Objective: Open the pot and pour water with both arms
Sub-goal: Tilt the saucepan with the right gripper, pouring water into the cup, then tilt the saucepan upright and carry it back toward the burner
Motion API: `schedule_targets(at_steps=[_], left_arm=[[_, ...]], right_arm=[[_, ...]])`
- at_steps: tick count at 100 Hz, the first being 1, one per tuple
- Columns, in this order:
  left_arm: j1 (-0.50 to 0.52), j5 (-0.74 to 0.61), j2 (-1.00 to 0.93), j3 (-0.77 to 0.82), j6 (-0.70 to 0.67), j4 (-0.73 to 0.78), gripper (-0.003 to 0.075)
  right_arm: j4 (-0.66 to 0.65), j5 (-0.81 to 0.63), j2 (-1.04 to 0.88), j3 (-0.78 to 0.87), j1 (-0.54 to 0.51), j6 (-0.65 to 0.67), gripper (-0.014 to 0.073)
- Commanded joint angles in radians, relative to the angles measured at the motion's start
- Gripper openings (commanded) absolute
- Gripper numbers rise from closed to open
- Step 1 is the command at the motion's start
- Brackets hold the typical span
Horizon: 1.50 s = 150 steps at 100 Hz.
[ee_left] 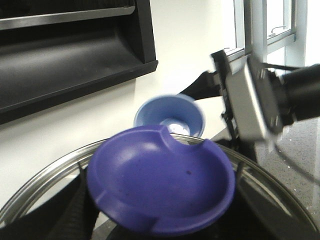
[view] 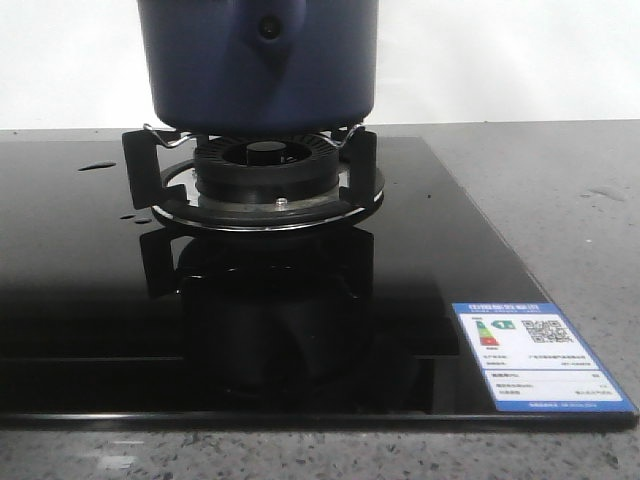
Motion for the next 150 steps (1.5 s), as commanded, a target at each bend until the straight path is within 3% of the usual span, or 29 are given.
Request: schedule_targets(at_steps=[1, 14, 25, 45, 65, 78, 101, 128, 150], left_arm=[[-0.004, -0.013, -0.009, -0.029, -0.011, -0.077, 0.0295], [-0.023, -0.012, 0.006, -0.027, -0.011, -0.082, 0.0295], [-0.058, -0.012, 0.025, -0.027, -0.011, -0.073, 0.0295], [-0.083, -0.009, 0.062, -0.027, -0.011, -0.074, 0.0295], [-0.083, 0.011, 0.102, -0.027, -0.011, -0.081, 0.0295], [-0.083, 0.037, 0.123, -0.027, -0.011, -0.091, 0.0295], [-0.083, 0.072, 0.142, -0.027, -0.011, -0.093, 0.0295], [-0.083, 0.081, 0.143, -0.027, -0.011, -0.093, 0.0295], [-0.083, 0.082, 0.144, -0.027, -0.011, -0.093, 0.0295]], right_arm=[[0.069, 0.001, -0.091, -0.037, -0.04, 0.178, 0.0227], [0.188, 0.04, -0.182, 0.03, -0.137, 0.247, 0.0227], [0.272, -0.057, -0.282, 0.191, -0.24, 0.247, 0.0227], [0.496, -0.486, -0.431, 0.626, -0.413, 0.251, 0.0227], [0.593, -0.802, -0.433, 0.954, -0.435, 0.251, 0.0227], [0.593, -0.814, -0.395, 1.034, -0.435, 0.251, 0.0227], [0.626, -0.798, -0.358, 1.039, -0.435, 0.278, 0.023], [0.65, -0.771, -0.358, 1.039, -0.435, 0.323, 0.043], [0.651, -0.695, -0.358, 1.039, -0.435, 0.323, 0.0451]])
